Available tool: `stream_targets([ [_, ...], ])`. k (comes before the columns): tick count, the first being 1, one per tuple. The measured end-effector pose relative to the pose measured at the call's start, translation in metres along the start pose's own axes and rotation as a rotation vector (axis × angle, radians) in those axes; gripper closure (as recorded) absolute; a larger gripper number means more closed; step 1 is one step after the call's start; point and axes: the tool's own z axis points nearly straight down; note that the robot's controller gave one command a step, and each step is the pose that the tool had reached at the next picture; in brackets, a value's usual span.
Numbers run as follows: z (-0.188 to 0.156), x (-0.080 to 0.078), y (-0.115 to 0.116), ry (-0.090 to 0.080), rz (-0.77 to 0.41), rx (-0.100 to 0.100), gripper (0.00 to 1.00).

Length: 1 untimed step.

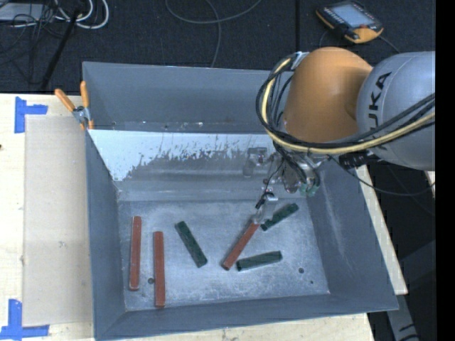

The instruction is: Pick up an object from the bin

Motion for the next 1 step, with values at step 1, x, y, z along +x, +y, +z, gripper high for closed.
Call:
stream_targets([
  [1, 0.0573, 0.0001, -0.0305, -0.003, -0.088, 0.000, 0.00],
])
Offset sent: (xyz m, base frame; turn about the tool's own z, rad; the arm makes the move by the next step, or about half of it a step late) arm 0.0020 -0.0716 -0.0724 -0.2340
